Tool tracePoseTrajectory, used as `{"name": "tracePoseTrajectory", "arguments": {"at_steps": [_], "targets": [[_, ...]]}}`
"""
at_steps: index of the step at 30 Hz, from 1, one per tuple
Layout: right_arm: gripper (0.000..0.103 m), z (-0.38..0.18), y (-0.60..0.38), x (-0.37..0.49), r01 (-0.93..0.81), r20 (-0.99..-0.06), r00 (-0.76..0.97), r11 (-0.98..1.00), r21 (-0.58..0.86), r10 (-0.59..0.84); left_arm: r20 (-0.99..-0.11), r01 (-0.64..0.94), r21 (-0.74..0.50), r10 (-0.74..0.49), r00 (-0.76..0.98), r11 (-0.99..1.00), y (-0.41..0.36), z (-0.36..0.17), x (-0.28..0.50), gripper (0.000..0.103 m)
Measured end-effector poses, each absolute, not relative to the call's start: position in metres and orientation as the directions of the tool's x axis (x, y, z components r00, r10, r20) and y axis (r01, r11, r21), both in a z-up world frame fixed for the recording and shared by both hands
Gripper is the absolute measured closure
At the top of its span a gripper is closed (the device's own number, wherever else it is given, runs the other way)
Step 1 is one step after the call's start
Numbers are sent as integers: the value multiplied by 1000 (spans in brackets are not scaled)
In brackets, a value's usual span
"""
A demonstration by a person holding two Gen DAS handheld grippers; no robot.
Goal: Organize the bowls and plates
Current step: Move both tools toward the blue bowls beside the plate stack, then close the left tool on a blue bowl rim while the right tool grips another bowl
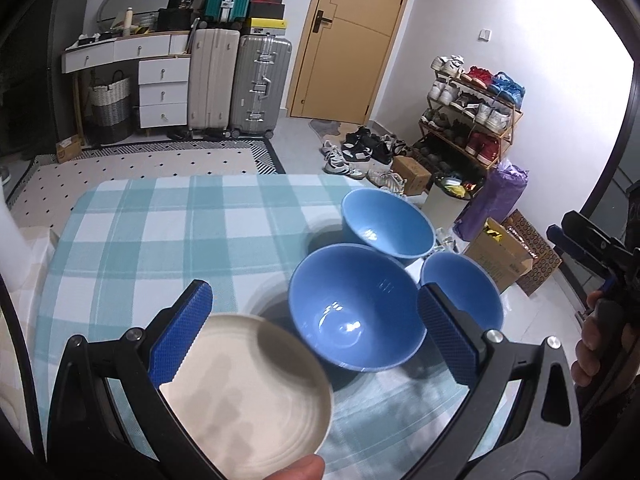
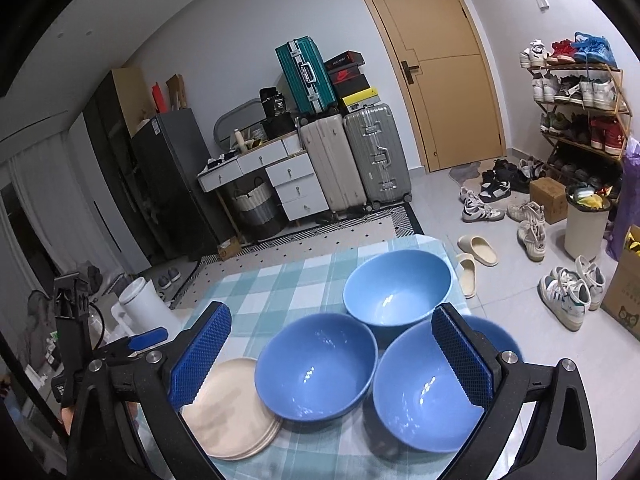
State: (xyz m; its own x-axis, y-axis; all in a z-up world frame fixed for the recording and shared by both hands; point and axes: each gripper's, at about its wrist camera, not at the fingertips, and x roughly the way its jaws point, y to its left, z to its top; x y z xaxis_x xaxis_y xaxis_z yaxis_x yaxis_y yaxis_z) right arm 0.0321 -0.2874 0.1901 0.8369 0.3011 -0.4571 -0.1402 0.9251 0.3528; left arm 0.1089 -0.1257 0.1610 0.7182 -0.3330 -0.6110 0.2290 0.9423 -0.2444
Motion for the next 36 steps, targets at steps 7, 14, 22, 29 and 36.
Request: {"name": "tracePoseTrajectory", "arguments": {"at_steps": [7, 14, 22, 29, 36], "targets": [[1, 207, -307, 50, -117, -445, 849, 923, 366, 284, -619, 237, -249, -342, 707, 939, -147, 172, 138, 1], [1, 192, -324, 80, -56, -509, 829, 941, 335, 231, -654, 233, -242, -335, 678, 942, -172, 161, 176, 1], [1, 151, -336, 121, -3, -597, 778, 951, 310, 197, -706, 230, -224, -320, 632, 947, -201, 131, 227, 1], [1, 126, -337, 152, 13, -635, 755, 964, 266, 165, -731, 232, -207, -308, 609, 950, -220, 106, 270, 1], [10, 99, -334, 180, 31, -679, 718, 967, 254, 155, -750, 221, -233, -319, 579, 947, -226, 76, 305, 1]]}}
